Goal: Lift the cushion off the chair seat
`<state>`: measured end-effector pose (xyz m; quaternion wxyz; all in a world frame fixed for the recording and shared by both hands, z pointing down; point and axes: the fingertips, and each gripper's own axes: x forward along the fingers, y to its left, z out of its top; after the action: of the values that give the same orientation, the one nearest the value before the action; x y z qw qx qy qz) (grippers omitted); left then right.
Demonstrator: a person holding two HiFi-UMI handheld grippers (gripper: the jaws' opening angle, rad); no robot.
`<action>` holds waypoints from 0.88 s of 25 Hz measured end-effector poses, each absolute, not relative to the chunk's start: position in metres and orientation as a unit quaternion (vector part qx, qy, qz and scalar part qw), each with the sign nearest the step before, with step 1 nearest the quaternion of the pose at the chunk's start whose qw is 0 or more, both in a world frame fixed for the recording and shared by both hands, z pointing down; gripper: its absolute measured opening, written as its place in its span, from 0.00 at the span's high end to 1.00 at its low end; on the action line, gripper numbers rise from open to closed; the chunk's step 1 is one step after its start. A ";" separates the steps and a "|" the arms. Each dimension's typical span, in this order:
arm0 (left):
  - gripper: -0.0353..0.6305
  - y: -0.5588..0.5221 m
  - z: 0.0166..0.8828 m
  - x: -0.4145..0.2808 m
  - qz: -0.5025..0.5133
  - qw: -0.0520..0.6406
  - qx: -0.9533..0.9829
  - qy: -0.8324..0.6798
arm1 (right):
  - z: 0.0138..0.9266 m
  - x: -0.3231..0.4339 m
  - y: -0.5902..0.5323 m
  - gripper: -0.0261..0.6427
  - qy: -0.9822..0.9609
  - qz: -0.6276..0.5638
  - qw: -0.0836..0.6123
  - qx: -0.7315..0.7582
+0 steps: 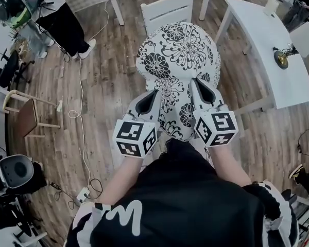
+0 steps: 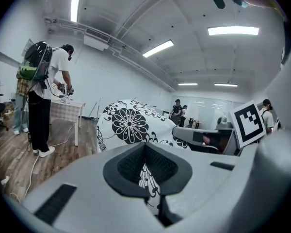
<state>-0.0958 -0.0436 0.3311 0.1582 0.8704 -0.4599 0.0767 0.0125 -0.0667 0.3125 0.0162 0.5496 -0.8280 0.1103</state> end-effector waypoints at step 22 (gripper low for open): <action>0.94 0.018 0.322 -0.085 0.063 0.132 0.871 -0.468 | 0.313 0.040 0.010 0.92 -0.809 0.117 0.003 0.576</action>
<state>-0.0846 0.0177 0.3217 0.1317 0.8714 -0.4684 0.0626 0.0404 0.0100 0.3131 0.0032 0.5764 -0.8088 0.1167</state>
